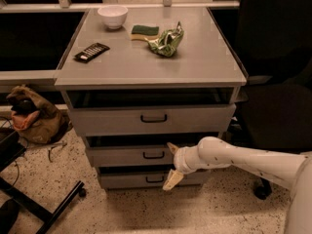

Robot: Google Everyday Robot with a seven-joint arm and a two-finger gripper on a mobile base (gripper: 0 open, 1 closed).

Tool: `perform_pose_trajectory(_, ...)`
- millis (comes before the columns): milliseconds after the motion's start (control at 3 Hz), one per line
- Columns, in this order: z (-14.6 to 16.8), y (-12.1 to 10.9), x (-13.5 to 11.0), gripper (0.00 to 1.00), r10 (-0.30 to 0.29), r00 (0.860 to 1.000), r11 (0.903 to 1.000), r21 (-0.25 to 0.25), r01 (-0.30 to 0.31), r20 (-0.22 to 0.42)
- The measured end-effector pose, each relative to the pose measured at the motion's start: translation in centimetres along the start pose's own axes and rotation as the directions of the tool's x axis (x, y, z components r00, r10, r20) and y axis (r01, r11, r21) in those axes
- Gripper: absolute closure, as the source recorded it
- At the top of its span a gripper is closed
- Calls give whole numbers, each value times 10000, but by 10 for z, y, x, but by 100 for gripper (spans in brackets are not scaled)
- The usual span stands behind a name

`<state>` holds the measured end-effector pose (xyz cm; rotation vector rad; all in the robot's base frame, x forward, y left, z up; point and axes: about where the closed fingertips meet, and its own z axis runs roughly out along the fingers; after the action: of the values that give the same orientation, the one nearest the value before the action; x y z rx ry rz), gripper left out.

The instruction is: Open middle drawer

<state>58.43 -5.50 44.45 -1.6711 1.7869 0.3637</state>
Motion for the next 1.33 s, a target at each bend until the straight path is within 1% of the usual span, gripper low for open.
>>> perform_pose_trajectory(333,13,-5,4,0,37,9999,9995,306,-32,-168)
perform_pose_trajectory(667,16,-14,-2,0,-343,9984,9971,664,373,-449)
perform_pose_trajectory(1000,22,-16,0,0,-292,9985,9963,799,329,-471)
perform_pose_trajectory(1333,24,-25,-5,0,-493,9974,9954,798,535,-528)
